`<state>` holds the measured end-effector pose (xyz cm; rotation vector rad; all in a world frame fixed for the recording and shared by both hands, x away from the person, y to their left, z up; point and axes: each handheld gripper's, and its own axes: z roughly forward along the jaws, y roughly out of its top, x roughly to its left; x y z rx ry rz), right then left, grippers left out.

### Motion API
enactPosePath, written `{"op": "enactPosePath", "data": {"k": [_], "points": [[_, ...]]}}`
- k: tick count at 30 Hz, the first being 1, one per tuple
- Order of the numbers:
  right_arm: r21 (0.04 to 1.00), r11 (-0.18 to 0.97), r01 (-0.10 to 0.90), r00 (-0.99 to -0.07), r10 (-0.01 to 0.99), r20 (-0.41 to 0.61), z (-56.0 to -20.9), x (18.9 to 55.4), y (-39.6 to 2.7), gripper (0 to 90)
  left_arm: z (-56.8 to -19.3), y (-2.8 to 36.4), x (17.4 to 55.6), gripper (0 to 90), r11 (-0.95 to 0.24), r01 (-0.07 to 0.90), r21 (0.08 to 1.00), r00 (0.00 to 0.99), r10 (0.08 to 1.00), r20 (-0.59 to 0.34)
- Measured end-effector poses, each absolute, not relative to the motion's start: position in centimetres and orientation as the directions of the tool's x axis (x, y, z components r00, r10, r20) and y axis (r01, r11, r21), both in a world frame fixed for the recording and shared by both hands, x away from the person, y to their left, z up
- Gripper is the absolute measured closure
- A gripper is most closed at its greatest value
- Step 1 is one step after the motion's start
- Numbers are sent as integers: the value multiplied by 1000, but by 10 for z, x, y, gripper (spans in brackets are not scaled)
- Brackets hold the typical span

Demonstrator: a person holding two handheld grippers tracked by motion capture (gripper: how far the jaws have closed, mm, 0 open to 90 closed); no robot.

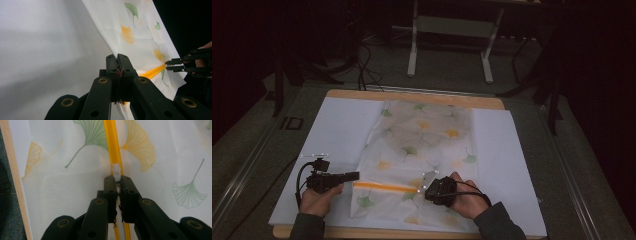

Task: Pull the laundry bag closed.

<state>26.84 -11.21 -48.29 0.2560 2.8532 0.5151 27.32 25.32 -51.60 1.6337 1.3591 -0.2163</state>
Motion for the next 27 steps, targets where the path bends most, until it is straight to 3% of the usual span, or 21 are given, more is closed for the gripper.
{"op": "enactPosePath", "data": {"k": [27], "points": [[358,921,152,-954,231,-189,-486,270,-127,846,-517,256,274,892,91,833,545,360,659,-660]]}}
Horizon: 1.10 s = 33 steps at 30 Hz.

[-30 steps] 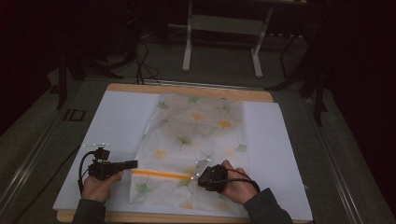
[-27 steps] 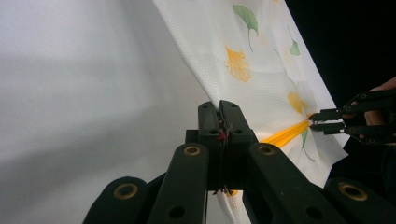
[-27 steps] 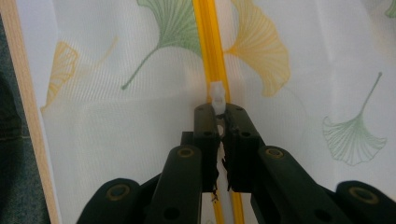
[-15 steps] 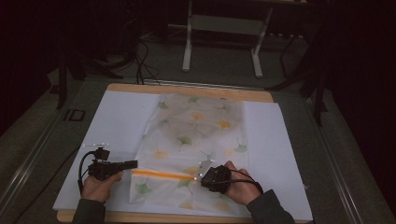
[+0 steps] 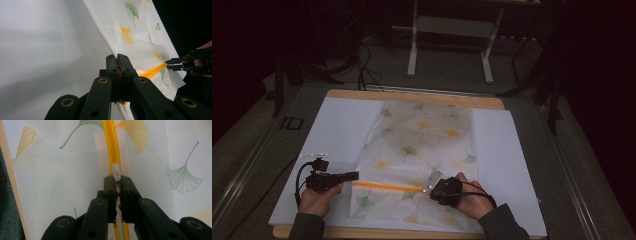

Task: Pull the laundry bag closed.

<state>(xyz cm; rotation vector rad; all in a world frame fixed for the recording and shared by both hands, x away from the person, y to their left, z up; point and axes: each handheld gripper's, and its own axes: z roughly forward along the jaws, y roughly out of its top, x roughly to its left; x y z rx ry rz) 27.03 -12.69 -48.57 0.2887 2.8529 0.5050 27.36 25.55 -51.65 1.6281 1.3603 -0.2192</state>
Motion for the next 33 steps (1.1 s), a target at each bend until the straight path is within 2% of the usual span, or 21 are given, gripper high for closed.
{"op": "enactPosePath", "data": {"k": [33], "points": [[360,909,210,-942,287,-173,-491,270,-156,846,-517,255,273,892,88,834,544,359,663,-657]]}}
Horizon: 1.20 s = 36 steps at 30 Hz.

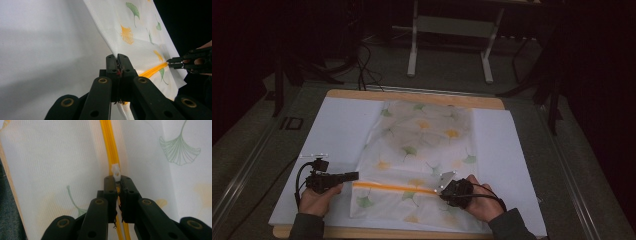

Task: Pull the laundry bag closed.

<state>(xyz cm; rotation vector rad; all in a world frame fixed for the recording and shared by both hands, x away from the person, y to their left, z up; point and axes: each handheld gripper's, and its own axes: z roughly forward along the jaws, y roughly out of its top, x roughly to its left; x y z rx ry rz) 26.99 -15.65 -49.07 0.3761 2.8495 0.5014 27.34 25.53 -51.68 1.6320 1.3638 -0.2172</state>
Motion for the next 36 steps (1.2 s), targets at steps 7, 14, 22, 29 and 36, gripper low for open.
{"op": "enactPosePath", "data": {"k": [7,14,22,29,36], "points": [[367,904,221,-939,298,-170,-490,270,-163,846,-517,255,273,892,90,834,545,359,661,-659],[361,902,237,-935,313,-166,-492,271,-171,846,-517,255,273,892,89,834,545,359,662,-658],[367,897,246,-933,322,-162,-490,270,-176,846,-517,255,273,892,86,834,545,361,662,-656],[366,897,249,-934,322,-152,-491,271,-178,846,-517,255,273,892,88,833,546,361,662,-657],[359,897,259,-930,332,-158,-491,271,-186,846,-517,255,273,892,90,834,545,359,663,-657]]}}
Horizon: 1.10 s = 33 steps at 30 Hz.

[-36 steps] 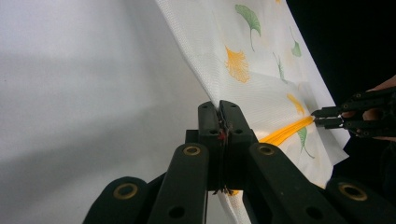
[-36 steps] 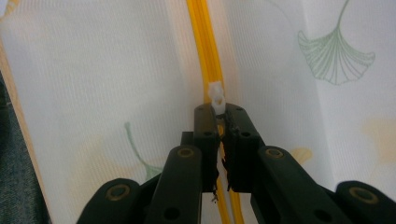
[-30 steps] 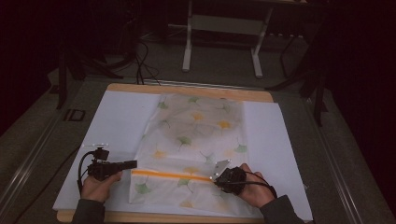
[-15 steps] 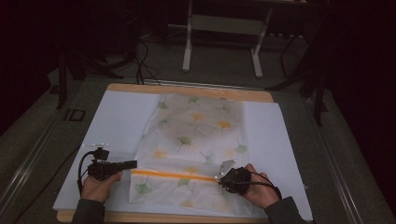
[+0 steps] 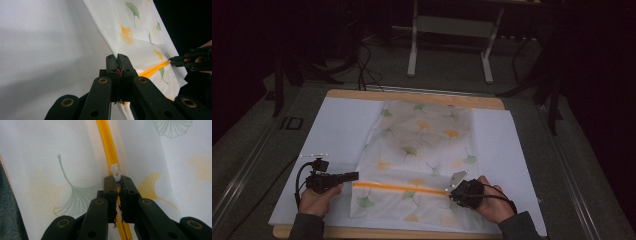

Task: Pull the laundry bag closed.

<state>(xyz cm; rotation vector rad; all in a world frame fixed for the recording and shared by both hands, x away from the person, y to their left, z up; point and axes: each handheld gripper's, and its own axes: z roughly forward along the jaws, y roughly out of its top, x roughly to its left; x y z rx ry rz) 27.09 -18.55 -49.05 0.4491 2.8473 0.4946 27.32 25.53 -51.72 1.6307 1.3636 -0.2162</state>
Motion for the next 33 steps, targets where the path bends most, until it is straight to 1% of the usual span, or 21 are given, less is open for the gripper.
{"op": "enactPosePath", "data": {"k": [19,33], "points": [[348,889,297,-918,367,-154,-489,270,-207,846,-518,255,273,892,90,835,543,357,662,-659],[351,872,342,-900,412,-146,-486,268,-229,846,-518,255,273,892,89,836,542,357,661,-660]]}}
